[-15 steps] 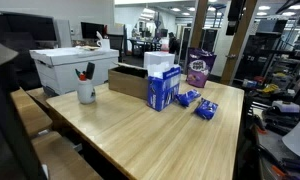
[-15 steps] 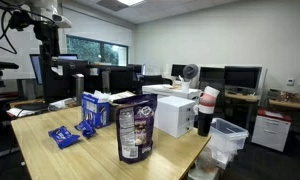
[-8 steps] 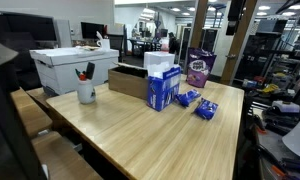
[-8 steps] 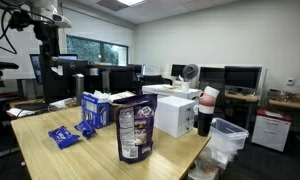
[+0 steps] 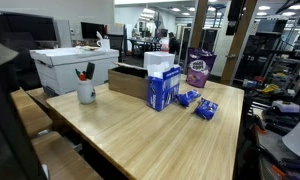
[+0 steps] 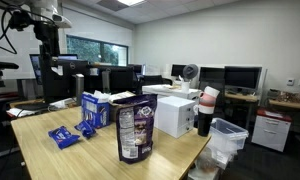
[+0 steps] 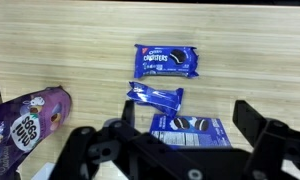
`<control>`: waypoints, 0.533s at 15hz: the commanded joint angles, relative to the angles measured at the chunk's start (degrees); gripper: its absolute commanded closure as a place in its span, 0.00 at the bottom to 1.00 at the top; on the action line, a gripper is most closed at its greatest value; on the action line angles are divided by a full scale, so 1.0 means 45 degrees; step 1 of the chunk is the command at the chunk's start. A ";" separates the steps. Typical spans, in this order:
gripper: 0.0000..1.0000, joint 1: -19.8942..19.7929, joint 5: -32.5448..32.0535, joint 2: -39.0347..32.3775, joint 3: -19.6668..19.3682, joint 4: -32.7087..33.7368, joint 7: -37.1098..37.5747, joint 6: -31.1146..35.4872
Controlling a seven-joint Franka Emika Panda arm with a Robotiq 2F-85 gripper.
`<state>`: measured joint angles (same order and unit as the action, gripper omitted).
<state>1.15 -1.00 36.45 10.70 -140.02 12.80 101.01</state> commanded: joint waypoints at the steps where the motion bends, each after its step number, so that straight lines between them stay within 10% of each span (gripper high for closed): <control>1: 0.00 0.0182 -0.0087 -0.0030 -0.0143 0.0028 0.0088 -0.0031; 8: 0.00 0.0097 -0.0153 -0.0664 -0.0091 0.0118 0.0258 0.0138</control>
<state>1.16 -1.21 35.84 10.63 -140.02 12.83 101.04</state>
